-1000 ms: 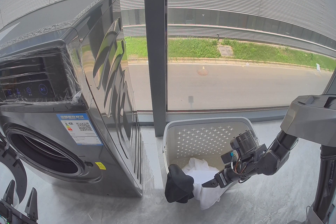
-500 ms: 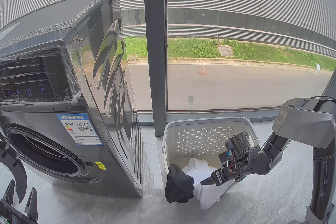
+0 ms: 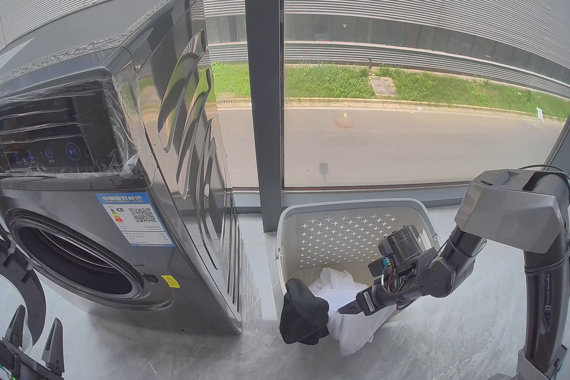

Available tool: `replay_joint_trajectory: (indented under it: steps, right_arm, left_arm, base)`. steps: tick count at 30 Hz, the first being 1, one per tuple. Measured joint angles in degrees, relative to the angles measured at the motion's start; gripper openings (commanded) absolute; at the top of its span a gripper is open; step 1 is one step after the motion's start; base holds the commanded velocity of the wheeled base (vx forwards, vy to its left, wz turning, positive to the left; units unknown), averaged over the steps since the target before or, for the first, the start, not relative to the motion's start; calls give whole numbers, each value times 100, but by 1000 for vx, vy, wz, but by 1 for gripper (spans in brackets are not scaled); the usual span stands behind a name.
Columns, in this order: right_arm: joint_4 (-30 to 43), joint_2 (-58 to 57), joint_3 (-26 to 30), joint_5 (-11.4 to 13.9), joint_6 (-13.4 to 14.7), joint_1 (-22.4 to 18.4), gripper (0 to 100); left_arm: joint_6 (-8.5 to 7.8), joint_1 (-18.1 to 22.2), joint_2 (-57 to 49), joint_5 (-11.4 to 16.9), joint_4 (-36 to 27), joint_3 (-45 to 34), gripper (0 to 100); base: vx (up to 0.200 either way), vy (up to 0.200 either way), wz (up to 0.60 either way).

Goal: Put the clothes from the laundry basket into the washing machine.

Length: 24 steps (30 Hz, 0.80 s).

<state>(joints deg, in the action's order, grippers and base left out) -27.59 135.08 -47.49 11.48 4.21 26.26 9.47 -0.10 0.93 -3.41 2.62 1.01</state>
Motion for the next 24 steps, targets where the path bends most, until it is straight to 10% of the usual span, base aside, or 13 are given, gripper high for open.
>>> replay_joint_trajectory:
  steps: [1,24]
  right_arm:
    - [2,12,-13,0,-2,0,0]
    - [-35,-68,-44,11,-7,-7,0]
  left_arm:
    - [0,0,0,0,0,0,100]
    - [95,-1,0,-46,0,0,100]
  base:
    - [0,0,0]
    - [0,0,0]
